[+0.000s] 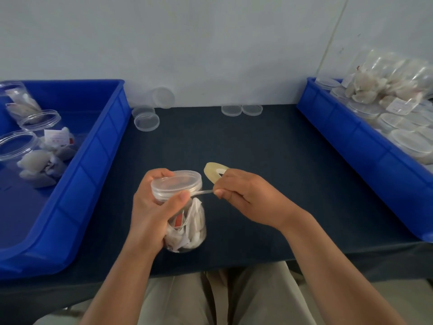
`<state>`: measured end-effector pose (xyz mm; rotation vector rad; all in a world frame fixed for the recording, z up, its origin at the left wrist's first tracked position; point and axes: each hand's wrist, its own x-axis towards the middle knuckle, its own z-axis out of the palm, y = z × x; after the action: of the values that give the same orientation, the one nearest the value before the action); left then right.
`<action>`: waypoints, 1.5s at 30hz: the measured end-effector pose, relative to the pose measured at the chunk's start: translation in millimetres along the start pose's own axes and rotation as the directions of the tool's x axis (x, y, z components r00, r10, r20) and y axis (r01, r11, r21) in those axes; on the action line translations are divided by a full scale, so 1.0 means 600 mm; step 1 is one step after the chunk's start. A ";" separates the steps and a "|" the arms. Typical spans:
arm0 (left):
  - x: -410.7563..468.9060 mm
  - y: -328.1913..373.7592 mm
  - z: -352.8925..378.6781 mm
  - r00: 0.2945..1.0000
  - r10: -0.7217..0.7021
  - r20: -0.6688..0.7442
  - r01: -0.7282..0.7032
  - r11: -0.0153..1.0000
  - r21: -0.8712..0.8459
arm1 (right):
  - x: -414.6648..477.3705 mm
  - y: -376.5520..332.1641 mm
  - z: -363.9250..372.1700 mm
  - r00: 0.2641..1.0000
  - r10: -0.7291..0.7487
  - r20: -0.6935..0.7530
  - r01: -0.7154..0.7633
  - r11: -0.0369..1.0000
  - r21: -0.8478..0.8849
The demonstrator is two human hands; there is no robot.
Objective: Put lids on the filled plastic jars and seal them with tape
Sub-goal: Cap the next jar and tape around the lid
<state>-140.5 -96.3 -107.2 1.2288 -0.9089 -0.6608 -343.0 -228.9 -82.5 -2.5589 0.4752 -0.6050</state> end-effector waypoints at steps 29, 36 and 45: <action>-0.027 0.028 0.016 0.986 -0.141 0.092 0.124 0.978 0.166 | -0.021 0.048 0.074 0.962 0.269 0.045 -0.223 0.870 -0.440; -0.018 0.027 0.025 0.988 -0.139 0.062 0.128 0.978 0.166 | -0.020 0.049 0.105 0.959 0.272 -0.079 -0.282 0.883 -0.376; -0.018 0.023 0.030 0.981 -0.183 0.070 0.173 0.976 0.130 | -0.023 -0.044 0.074 0.907 0.376 -0.189 -0.237 0.827 0.510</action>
<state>-162.1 -93.0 -94.5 1.4137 -0.9251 -0.8119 -327.0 -185.0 -108.9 -1.8811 0.7228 -0.8503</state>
